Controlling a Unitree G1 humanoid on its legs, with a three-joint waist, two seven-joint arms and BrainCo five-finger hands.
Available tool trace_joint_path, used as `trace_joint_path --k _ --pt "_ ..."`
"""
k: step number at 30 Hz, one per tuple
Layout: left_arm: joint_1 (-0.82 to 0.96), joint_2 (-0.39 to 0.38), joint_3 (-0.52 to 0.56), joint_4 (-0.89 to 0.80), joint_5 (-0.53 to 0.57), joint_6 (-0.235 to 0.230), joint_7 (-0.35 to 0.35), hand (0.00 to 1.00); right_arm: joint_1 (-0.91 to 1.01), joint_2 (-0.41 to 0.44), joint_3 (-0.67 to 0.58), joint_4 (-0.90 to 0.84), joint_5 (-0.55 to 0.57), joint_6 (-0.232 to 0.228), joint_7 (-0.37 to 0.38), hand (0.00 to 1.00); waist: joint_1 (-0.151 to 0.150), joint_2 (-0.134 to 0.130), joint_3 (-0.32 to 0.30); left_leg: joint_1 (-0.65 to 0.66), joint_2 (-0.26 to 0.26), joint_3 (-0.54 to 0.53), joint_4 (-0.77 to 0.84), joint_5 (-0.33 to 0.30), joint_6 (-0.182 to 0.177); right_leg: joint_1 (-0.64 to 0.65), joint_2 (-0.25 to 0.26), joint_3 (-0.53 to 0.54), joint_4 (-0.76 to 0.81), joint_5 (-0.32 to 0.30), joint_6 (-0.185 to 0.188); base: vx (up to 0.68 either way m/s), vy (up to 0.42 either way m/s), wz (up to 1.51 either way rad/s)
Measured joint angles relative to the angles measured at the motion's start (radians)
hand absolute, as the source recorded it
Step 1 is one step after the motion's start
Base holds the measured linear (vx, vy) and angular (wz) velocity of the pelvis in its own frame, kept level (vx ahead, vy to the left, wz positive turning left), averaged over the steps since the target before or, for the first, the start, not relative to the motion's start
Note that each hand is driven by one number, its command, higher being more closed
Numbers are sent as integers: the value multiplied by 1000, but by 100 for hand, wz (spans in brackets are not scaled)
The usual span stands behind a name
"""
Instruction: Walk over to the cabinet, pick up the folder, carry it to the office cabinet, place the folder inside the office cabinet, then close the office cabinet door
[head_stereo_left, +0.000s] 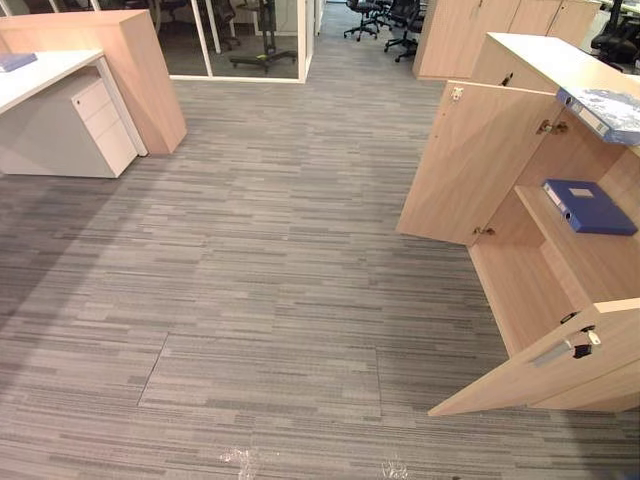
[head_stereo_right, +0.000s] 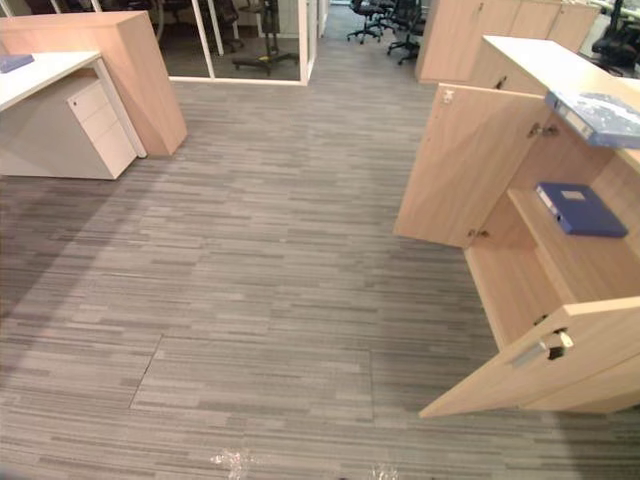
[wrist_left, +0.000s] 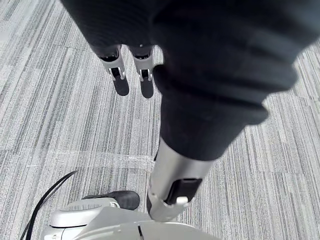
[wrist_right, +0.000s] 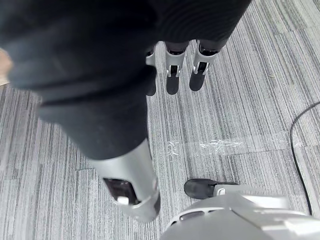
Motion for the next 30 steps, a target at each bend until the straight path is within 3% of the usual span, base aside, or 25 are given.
trace_joint_path --k 2,4,5,6,7,9,13,14,15,16,17,18,19,21,23,24,25,26,27,28,30 --pt "0 0 8 -10 -1 0 4 0 -1 4 1 -1 0 0 -6 0 1 -6 5 -35 2 2 65 -33 -4 -7 -2 0 18 -13 -5 23 -2 0" --pt "-3 -4 40 -43 -5 0 12 0 -1 16 1 -27 3 -1 -15 0 2 -13 37 -138 19 35 325 -118 -56 -33 -13 -2 113 -83 -24 -18 -1 7" --pt "-2 -10 63 -58 -6 -2 12 0 1 20 3 -35 3 -1 -18 0 3 -26 47 -182 26 56 430 -130 -68 -34 -18 -5 134 -98 -27 -82 -9 9" --pt "0 -27 110 -85 -13 -6 20 0 6 19 24 -45 4 -1 -20 0 7 -27 53 -280 54 101 640 -127 -65 -34 -22 -5 165 -119 -36 -44 -15 2" --pt "7 -42 137 -103 -23 -7 31 0 6 15 37 -49 6 -1 -22 0 8 -25 60 -351 99 142 799 -152 -32 -21 -22 -6 188 -139 -39 0 0 0" --pt "10 -44 138 -107 -32 -8 36 0 5 16 35 -54 6 1 -24 0 11 -26 66 -402 157 171 851 -193 -20 -1 -34 -2 201 -156 -21 77 17 -4" --pt "11 -43 135 -105 -42 -10 37 0 -6 15 21 -50 36 1 -23 0 16 -27 66 -411 156 139 510 -168 -41 1 -118 36 202 -181 44 198 223 -21" --pt "14 -44 131 -100 -54 -11 38 0 -14 9 21 -31 41 1 -22 0 18 -23 64 -390 141 92 365 -126 -55 3 -152 57 201 -190 83 270 359 -29" --pt "18 -46 129 -92 -55 -12 38 0 -17 4 20 -24 41 1 -21 0 20 -15 61 -374 141 73 313 -108 -61 8 -162 64 199 -193 98 292 393 -30" --pt "22 -44 128 -78 -55 -14 37 0 -17 1 19 -17 41 1 -18 0 19 -5 55 -354 138 75 281 -25 -91 22 -181 73 198 -198 132 290 390 -39" --pt "25 -33 128 -66 -55 -14 37 0 -18 9 6 3 40 1 -17 0 24 -22 48 -345 97 102 300 28 -57 33 -230 82 195 -203 164 296 398 -39" --pt "27 -24 126 -64 -54 -14 38 0 -24 20 -6 13 40 2 -16 0 23 -39 39 -345 72 125 312 4 -44 33 -262 86 197 -197 176 438 540 -46" --pt "25 -19 114 -61 -54 -14 38 0 -34 17 -14 15 36 3 -10 0 26 -36 32 -339 47 156 327 -24 -25 24 -297 86 202 -166 181 403 496 -62" --pt "26 -22 94 -45 -54 -19 38 0 -65 5 -17 15 28 5 6 0 35 -21 20 -301 5 224 320 -61 21 -19 -357 110 257 -113 172 346 451 -81" --pt "26 -22 53 -30 -54 -26 34 0 -93 6 -10 8 20 5 19 0 35 11 13 -205 -38 293 237 -62 53 -102 -425 62 443 -80 111 298 399 -71" --pt "26 -23 40 -31 -54 -28 32 0 -100 7 -8 4 20 5 23 0 35 21 16 -180 -43 297 218 -61 57 -120 -444 19 505 -84 81 253 343 -42" --pt "25 -23 15 -34 -57 -34 28 0 -109 9 -8 0 19 4 26 0 32 34 15 -131 -53 299 180 -56 65 -144 -464 -82 624 -113 27 169 242 -19" --pt "25 -21 2 -36 -59 -36 26 0 -112 12 -8 0 19 4 26 0 29 43 18 -107 -55 297 164 -56 65 -147 -463 -124 661 -127 20 208 247 -8" --pt "21 -15 -17 -36 -60 -39 19 0 -116 15 -2 -1 19 3 26 0 25 45 21 -71 -55 287 138 -56 66 -148 -440 -187 698 -165 46 206 158 4" --pt "12 -9 -31 -30 -67 -39 12 0 -118 16 4 -1 20 2 26 0 23 46 26 -48 -49 281 119 -59 69 -163 -389 -202 702 -214 62 200 112 5" --pt "2 -6 -34 -20 -79 -37 5 0 -123 16 2 -8 28 0 25 0 19 46 42 -21 -41 280 100 -61 72 -210 -317 -219 705 -252 67 161 -6 -2"
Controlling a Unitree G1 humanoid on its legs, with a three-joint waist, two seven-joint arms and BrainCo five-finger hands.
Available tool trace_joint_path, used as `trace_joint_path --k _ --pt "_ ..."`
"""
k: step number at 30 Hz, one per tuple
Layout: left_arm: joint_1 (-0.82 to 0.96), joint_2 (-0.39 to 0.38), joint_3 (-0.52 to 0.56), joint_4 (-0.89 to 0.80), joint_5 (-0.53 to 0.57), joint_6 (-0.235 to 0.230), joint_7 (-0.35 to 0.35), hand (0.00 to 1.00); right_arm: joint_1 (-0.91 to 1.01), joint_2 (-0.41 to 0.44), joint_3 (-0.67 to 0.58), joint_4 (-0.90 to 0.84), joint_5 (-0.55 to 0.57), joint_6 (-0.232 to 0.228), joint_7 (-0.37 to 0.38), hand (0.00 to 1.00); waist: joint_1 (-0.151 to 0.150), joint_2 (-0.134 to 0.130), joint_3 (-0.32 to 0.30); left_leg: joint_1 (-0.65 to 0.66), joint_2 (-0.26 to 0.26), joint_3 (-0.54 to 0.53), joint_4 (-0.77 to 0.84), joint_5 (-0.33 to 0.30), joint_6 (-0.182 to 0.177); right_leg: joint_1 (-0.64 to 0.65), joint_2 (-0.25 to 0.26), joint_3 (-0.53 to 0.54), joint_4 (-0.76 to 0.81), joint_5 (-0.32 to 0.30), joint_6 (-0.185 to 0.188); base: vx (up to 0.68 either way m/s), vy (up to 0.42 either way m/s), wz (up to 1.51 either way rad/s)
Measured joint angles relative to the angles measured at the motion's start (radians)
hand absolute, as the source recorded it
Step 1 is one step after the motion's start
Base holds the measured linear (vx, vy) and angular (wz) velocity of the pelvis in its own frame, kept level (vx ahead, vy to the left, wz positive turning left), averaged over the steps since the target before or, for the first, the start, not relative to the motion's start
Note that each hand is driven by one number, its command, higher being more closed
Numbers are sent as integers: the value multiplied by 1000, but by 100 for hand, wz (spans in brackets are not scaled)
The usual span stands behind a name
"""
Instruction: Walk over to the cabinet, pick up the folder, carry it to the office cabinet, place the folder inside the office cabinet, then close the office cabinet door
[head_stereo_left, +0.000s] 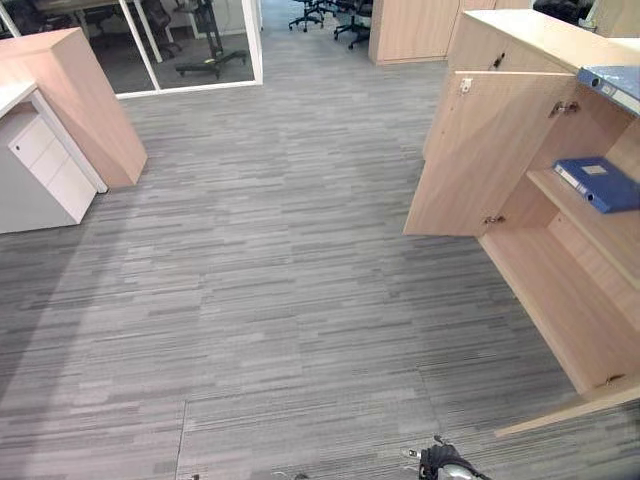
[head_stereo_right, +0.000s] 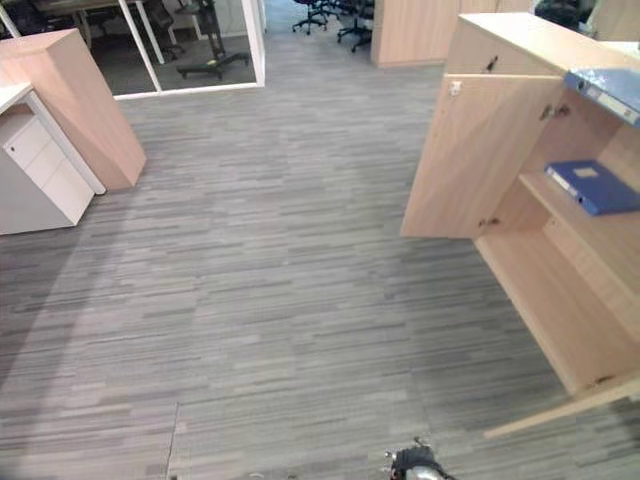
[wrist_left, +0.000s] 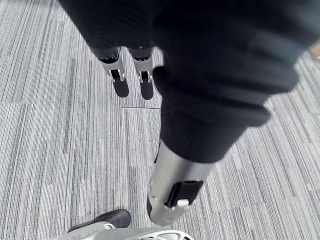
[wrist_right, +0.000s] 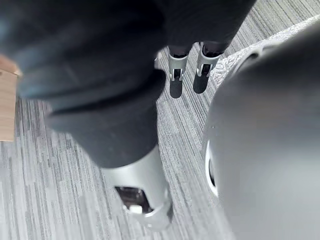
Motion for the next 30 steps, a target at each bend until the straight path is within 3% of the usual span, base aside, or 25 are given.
trace_joint_path --k 2,4,5,6,11,13,14,16,17,18,20,23,25,27,29,30 --pt "-15 1 8 14 -11 4 -4 0 -1 1 -2 -25 15 -3 -1 0 -5 -3 23 35 1 1 -23 -16 8 -53 45 -50 5 -6 -10 109 -98 -6" --pt "-15 -8 46 13 -10 11 -8 0 1 7 -6 -48 19 -9 -3 0 -16 -8 34 62 -2 3 -31 -29 -13 -79 65 -133 -58 12 -40 69 -125 4" --pt "-14 -11 63 12 -8 13 -10 0 2 11 -13 -50 21 -10 -3 0 -21 -17 36 71 -7 -1 -30 -36 -23 -84 66 -150 -105 31 -74 160 -172 9" --pt "-16 -24 87 11 -3 18 -15 0 4 13 -17 -58 23 -10 -3 0 -24 -16 32 81 -3 -5 -30 -50 -39 -77 72 -162 -118 22 -148 195 -181 13" --pt "-22 -50 166 -35 31 31 -29 0 25 32 -66 -72 47 -9 -4 0 -31 -14 32 69 99 -1 74 -109 -115 -31 138 -226 -124 -67 -137 290 -278 23" --pt "-23 -65 210 -52 29 31 -36 0 50 42 -65 -106 53 -9 -3 0 -34 -13 31 -3 163 -4 314 -166 -129 14 182 -229 -167 -86 -127 208 -247 -3" --pt "-21 -87 273 -74 25 30 -37 0 66 48 -63 -128 54 -8 -2 0 -31 -3 26 -122 239 -13 619 -164 -123 58 229 -216 -216 -86 -127 143 -141 -34" --pt "-11 -103 321 -96 2 28 -29 0 79 49 -67 -132 59 -8 -2 0 -23 -4 28 -222 315 -31 908 -157 -128 108 278 -190 -256 -87 -128 255 -115 -64" --pt "-7 -107 329 -97 -16 28 -23 0 87 50 -72 -134 61 -7 -3 0 -13 -1 27 -275 338 -28 1019 -160 -123 145 300 -155 -284 -91 -126 289 -72 -74" --pt "-7 -111 329 -97 -19 28 -20 0 88 49 -75 -133 61 -7 -4 0 -11 -2 26 -292 336 -26 1030 -162 -120 155 302 -141 -291 -92 -124 229 -11 -69" --pt "-6 -116 334 -99 -28 28 -16 0 88 49 -80 -133 62 -3 -5 0 -4 -4 25 -337 330 -15 1010 -169 -109 176 305 -97 -309 -92 -123 186 30 -62" --pt "-2 -127 348 -96 -56 28 -6 0 67 53 -80 -105 70 1 -10 0 13 -10 32 -392 286 -52 771 -175 -104 211 283 -14 -341 -75 -124 329 132 -90" --pt "5 -135 357 -96 -65 25 3 0 46 53 -77 -95 75 0 -12 0 25 -13 35 -396 208 -193 469 -151 -129 251 239 58 -374 -67 -86 311 204 -90" --pt "8 -144 368 -97 -77 17 14 0 40 54 -44 -89 76 -5 -12 0 33 -12 32 -394 176 -322 287 -95 -136 264 210 111 -388 -71 -37 330 305 -92" --pt "11 -148 370 -95 -80 14 19 0 40 55 -38 -87 76 -10 -13 0 40 -7 25 -392 175 -401 232 -35 -165 284 185 158 -389 -88 15 376 412 -88" --pt "26 -152 371 -92 -81 12 20 0 51 54 -41 -87 76 -11 -13 0 41 -1 0 -392 174 -423 238 63 -183 293 172 194 -391 -101 54 445 536 -81"
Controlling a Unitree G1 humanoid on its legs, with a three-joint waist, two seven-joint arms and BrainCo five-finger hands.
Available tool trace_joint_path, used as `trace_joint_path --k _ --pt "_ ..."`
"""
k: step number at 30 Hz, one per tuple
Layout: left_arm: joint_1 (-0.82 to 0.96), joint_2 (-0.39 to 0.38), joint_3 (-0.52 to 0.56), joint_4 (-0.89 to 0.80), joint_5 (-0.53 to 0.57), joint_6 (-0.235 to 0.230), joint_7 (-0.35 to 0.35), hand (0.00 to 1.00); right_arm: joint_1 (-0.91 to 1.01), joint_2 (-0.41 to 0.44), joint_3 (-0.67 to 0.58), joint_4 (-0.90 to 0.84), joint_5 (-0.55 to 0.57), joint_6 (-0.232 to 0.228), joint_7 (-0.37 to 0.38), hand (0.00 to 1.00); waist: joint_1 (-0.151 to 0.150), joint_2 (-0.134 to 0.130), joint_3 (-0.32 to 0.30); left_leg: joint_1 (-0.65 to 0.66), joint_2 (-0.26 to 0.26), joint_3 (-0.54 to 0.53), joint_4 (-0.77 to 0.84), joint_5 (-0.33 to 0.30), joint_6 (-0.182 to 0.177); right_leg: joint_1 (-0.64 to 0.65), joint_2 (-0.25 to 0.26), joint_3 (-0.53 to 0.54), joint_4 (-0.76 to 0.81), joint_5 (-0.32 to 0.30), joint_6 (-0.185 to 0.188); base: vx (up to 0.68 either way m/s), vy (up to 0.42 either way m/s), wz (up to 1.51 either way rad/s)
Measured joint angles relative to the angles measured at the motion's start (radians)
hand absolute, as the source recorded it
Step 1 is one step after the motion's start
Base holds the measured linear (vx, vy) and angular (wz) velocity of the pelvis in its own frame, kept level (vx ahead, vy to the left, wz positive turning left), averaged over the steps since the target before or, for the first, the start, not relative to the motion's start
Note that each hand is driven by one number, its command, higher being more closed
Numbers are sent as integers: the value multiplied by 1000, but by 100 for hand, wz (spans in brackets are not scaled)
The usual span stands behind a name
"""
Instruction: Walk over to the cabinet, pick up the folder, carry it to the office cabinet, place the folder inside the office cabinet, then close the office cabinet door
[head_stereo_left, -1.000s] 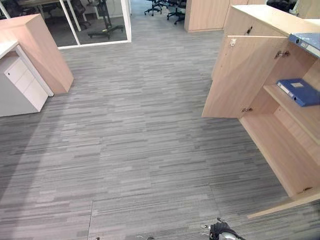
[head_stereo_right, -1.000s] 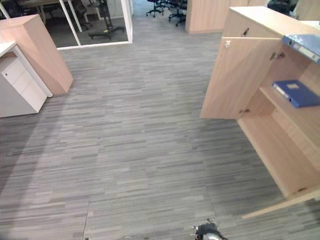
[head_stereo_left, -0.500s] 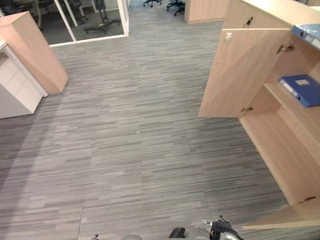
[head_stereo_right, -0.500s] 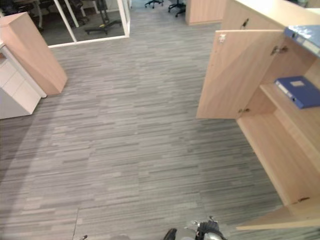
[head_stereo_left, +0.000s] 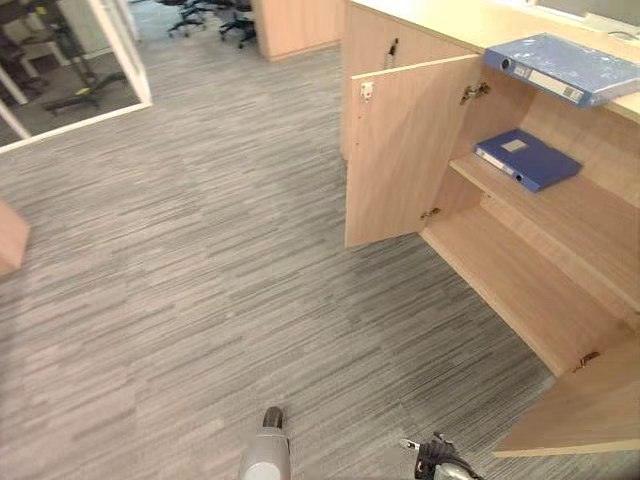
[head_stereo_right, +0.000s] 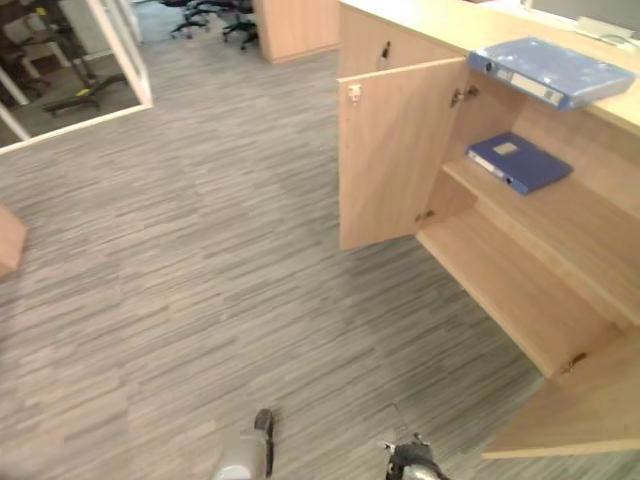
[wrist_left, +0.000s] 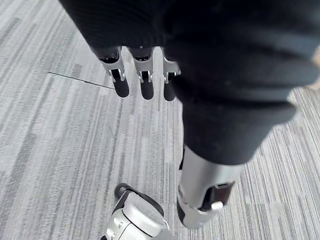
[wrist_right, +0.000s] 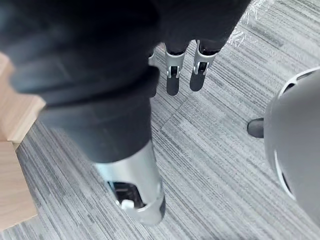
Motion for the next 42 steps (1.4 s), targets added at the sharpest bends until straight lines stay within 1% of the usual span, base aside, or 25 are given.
trace_joint_path --k 1,2,4,7,8,9,11,12,14,15,16,17,19,21,22,24,26,29,31,33,35,37,39,40,42 --pt "-11 27 5 10 1 0 -2 0 10 18 1 3 1 1 1 0 4 -36 -12 -5 -30 44 58 0 -13 1 -50 32 4 10 42 444 547 -81" --pt "-12 30 4 13 2 -2 -1 0 11 29 0 3 3 1 2 0 9 -46 -22 1 -37 68 60 -18 -3 -14 -76 42 8 34 69 392 534 -90" --pt "-19 32 6 25 1 -5 1 0 5 53 -3 1 6 2 13 0 30 -45 -49 31 -68 170 62 -61 51 -61 -145 101 16 146 73 374 568 -99" --pt "-21 33 5 35 2 -4 5 0 4 52 -17 2 3 6 25 0 36 -39 -60 108 -122 256 15 -87 95 -118 -222 151 97 213 48 192 376 -90" --pt "-22 37 -1 42 2 -3 5 0 2 44 -27 2 -4 7 30 0 30 -36 -64 158 -147 291 -11 -98 113 -169 -264 150 193 248 -3 126 397 -67" --pt "-22 39 -6 46 2 -3 5 0 0 41 -39 2 -5 7 30 0 24 -36 -65 178 -156 303 -24 -100 120 -186 -279 137 230 268 -32 108 425 -67" --pt "-22 47 -17 59 8 -2 2 0 4 35 -86 5 -5 7 29 0 15 -27 -69 262 -172 361 -98 -93 140 -215 -342 -2 305 344 -143 53 296 -57" --pt "-21 49 -21 61 11 -1 1 0 3 34 -90 6 -5 6 29 0 11 -27 -69 274 -172 372 -119 -91 144 -217 -351 -37 314 349 -151 7 236 -59" --pt "-21 61 -43 67 32 1 -6 0 -16 20 -89 30 -6 1 29 0 -18 -23 -68 283 -155 386 -156 -86 156 -248 -306 -117 321 279 -83 10 108 -49" --pt "-22 62 -44 67 31 2 -6 0 -24 14 -91 41 -7 1 29 0 -18 -22 -65 286 -152 387 -163 -95 169 -265 -283 -129 330 241 -72 35 12 -56" --pt "-23 62 -46 75 30 4 -5 0 -37 2 -97 59 -8 2 29 0 -20 -16 -50 301 -137 390 -165 -103 172 -295 -225 -147 359 171 -47 10 -14 -47" --pt "-24 62 -45 80 28 6 -5 0 -36 1 -97 61 -11 2 29 0 -24 -16 -47 310 -131 393 -165 -109 171 -307 -197 -167 377 147 -48 19 -41 -45" --pt "-28 64 -44 82 25 8 -5 0 -24 -8 -97 57 -23 3 29 0 -28 -22 -17 362 -126 403 -172 -130 166 -363 -130 -264 420 112 -64 9 -82 -20" --pt "-25 64 -40 82 26 10 -5 0 -7 -12 -100 35 -23 2 27 0 -35 -31 -10 388 -149 401 -185 -134 160 -391 -121 -314 354 121 -78 67 -142 12" --pt "-26 61 -35 79 27 12 -6 0 3 -13 -101 20 -23 2 28 0 -40 -40 -11 401 -172 381 -186 -141 150 -386 -126 -327 296 106 -181 137 -163 27" --pt "-29 36 -24 60 28 15 -6 0 2 -14 -100 12 -24 1 30 0 -45 -16 -10 400 -160 336 -178 -156 128 -373 -99 -355 276 76 -168 193 -168 24" --pt "-27 28 3 33 28 18 -15 0 10 -1 -101 1 -26 2 30 0 -37 -23 -3 395 -125 301 -144 -176 99 -347 -59 -377 259 46 -172 183 -185 15" --pt "-31 12 26 -1 27 20 -20 0 26 6 -100 -20 -24 2 29 0 -39 -20 -8 279 -38 254 179 -272 65 -305 21 -396 217 14 -174 265 -222 3" --pt "-39 -2 52 -15 17 20 -23 0 36 9 -100 -23 -22 3 29 0 -36 -8 -11 157 48 252 532 -265 29 -256 94 -396 163 22 -190 277 -118 -27" --pt "-38 0 57 -15 0 20 -24 0 41 7 -101 -23 -10 3 23 0 -29 -7 -7 114 94 267 749 -254 12 -189 138 -379 118 19 -195 349 -68 -36" --pt "-41 2 54 -14 -7 19 -24 0 33 4 -101 -17 11 3 19 0 -25 -15 -1 83 99 303 800 -266 34 -146 145 -331 77 20 -197 287 11 -45" --pt "-37 8 36 -10 -9 18 -23 0 9 2 -101 4 18 3 12 0 -19 -15 4 52 87 312 750 -286 66 -109 136 -284 42 31 -200 334 120 -75" --pt "-35 18 21 2 -9 18 -23 0 -25 1 -100 43 19 4 10 0 -2 -21 12 24 56 298 632 -303 85 -76 113 -227 18 41 -191 277 180 -92" --pt "-36 22 5 6 -8 18 -23 0 -42 1 -100 55 19 4 9 0 0 -22 21 3 15 254 516 -305 89 -51 90 -194 5 46 -181 182 168 -68" --pt "-33 28 -13 7 -7 16 -23 0 -62 -5 -97 72 17 3 9 0 4 -22 25 -9 -46 156 275 -272 63 -27 52 -158 -21 55 -159 248 253 -79"
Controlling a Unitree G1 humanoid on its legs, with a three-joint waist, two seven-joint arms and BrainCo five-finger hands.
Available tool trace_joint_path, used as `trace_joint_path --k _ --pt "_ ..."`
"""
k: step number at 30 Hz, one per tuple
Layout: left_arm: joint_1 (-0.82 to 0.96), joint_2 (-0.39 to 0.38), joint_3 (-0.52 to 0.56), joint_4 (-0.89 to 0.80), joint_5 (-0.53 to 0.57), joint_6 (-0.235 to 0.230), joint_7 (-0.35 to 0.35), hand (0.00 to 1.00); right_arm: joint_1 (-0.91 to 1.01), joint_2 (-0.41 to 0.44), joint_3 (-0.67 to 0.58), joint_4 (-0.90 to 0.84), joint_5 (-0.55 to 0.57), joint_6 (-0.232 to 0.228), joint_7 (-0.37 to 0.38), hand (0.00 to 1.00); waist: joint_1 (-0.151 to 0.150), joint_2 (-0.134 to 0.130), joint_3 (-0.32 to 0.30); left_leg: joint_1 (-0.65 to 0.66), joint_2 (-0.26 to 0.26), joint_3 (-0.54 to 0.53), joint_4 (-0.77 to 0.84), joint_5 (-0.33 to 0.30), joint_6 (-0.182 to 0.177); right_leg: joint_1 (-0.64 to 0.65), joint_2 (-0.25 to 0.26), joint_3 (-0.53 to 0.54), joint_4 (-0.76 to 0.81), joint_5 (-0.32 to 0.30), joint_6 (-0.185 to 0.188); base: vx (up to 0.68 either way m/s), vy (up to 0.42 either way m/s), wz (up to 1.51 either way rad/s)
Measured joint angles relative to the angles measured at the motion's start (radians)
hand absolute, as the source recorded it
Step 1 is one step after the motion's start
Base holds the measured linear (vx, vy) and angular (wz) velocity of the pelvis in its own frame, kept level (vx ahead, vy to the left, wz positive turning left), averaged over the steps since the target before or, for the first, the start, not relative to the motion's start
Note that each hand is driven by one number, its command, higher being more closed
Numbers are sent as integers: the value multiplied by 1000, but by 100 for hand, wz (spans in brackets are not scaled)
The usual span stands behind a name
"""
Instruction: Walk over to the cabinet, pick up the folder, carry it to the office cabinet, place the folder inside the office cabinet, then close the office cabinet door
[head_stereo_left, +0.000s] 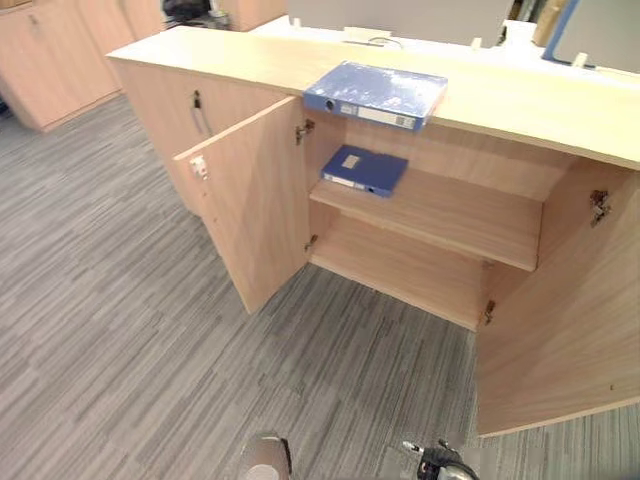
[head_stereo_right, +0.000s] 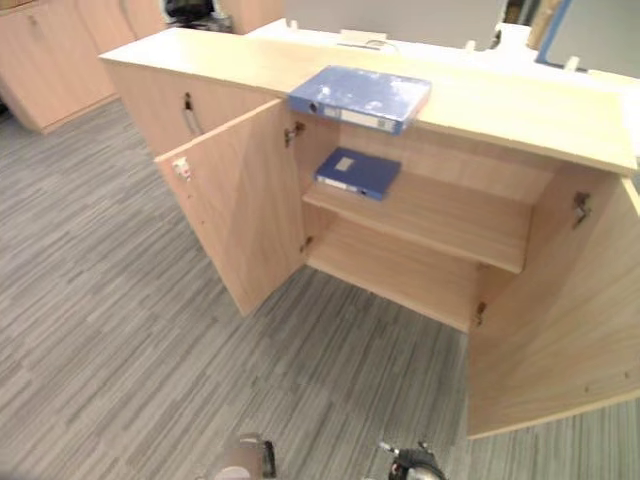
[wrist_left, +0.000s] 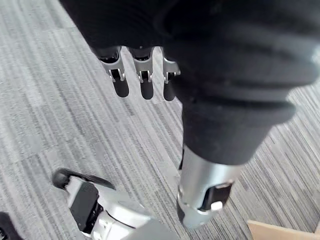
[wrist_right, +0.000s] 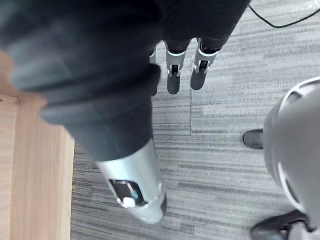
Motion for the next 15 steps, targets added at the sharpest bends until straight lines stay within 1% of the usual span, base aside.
trace_joint_path --k 1,2,3,4,5,7,8,10,11,12,14,15 --pt "4 5 -12 1 1 -2 0 0 2 -1 2 0 -1 -1 0 0 2 1 0 2 -27 -72 -133 68 1 25 -17 23 -25 -1 42 279 294 -76" --pt "7 5 -17 5 4 -2 0 0 5 -1 4 0 -1 0 0 0 4 8 -4 2 -28 -108 -183 114 -2 36 -19 36 -35 -2 64 330 352 -70" --pt "8 9 -19 25 3 -5 -1 0 19 1 8 3 -2 -1 1 0 7 10 -16 7 -39 -123 -185 245 -34 55 -30 62 -48 -8 98 381 383 -50" --pt "1 32 -21 36 7 -5 -2 0 28 16 9 12 -3 1 1 0 8 -18 -26 7 -63 -100 -182 234 -23 51 -68 79 -46 0 126 462 464 -61" --pt "-4 38 -21 38 10 -8 -2 0 30 19 8 17 -6 1 3 0 9 -36 -36 13 -82 -48 -192 216 3 24 -115 96 -33 39 148 435 460 -54" --pt "-3 38 -20 47 15 -8 -2 0 23 19 8 18 -17 2 5 0 18 -33 -38 43 -98 5 -214 208 17 5 -148 133 -26 84 158 343 401 -78" --pt "-2 42 -25 66 18 -8 -2 0 18 19 11 18 -38 4 15 0 19 -25 -45 82 -116 52 -253 203 40 -8 -179 168 -23 134 169 260 330 -87" --pt "4 47 -35 74 31 -7 -3 0 11 20 18 19 -43 8 25 0 25 -24 -49 134 -128 106 -310 207 56 -45 -210 211 20 167 167 192 315 -93" --pt "5 52 -45 77 40 -5 -4 0 14 18 18 19 -45 9 26 0 20 -20 -59 176 -146 129 -359 215 69 -87 -238 212 94 187 163 127 288 -76" --pt "5 53 -50 77 41 -5 -4 0 18 16 17 19 -45 10 26 0 16 -20 -61 192 -153 137 -374 217 72 -104 -251 210 126 191 158 122 307 -50" --pt "3 54 -57 72 49 -6 -11 0 30 8 15 13 -45 11 26 0 13 -14 -64 242 -169 164 -409 217 83 -134 -290 177 225 206 135 61 152 -29" --pt "4 54 -57 72 49 -6 -12 0 33 6 14 11 -45 11 26 0 12 -13 -65 258 -172 168 -418 217 86 -136 -299 154 246 208 125 46 97 -26"
